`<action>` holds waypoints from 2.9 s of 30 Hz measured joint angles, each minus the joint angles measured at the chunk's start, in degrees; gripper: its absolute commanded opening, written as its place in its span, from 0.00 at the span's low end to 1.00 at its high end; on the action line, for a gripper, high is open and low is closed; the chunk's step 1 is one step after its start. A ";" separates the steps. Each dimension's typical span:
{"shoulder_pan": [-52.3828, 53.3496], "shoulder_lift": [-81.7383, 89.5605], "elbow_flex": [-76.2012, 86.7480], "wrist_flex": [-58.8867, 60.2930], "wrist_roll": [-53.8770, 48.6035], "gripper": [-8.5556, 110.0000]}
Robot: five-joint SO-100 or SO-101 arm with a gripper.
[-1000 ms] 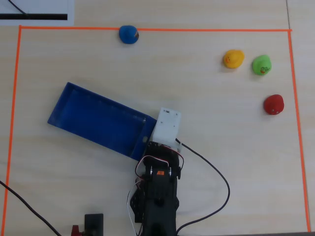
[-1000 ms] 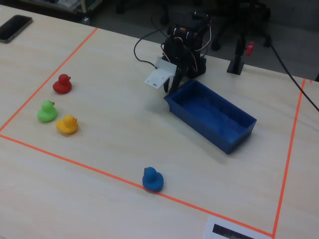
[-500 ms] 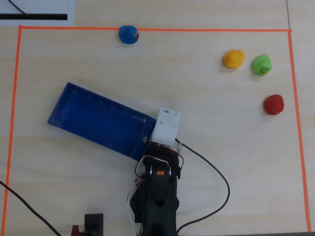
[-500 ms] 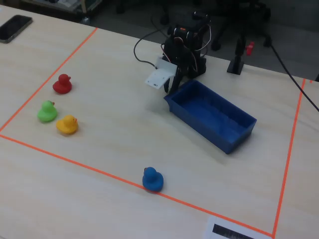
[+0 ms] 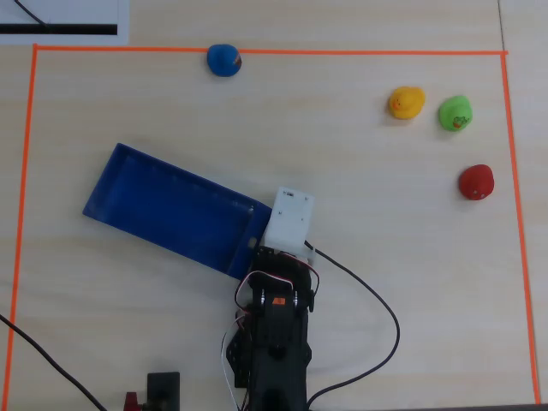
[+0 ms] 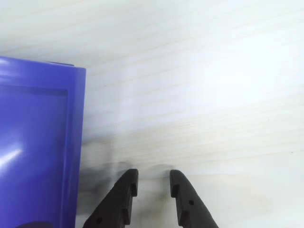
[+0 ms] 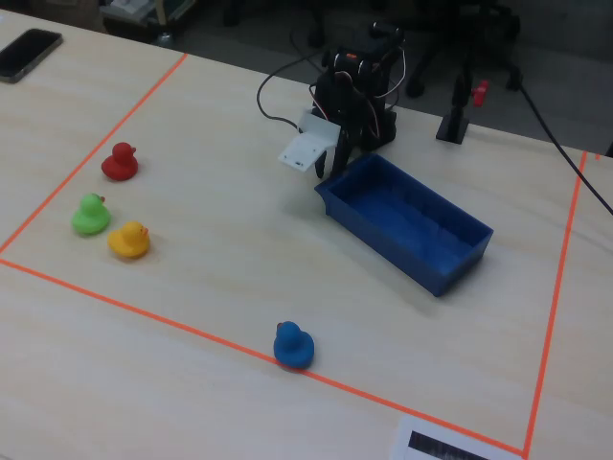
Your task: Grasp green duck and put it into box.
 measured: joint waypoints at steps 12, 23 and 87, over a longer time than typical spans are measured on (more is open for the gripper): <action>8.17 -5.19 -1.85 -10.90 0.26 0.17; 27.42 -32.34 -37.44 -27.33 -3.52 0.31; 39.55 -129.29 -127.53 -43.07 -10.02 0.39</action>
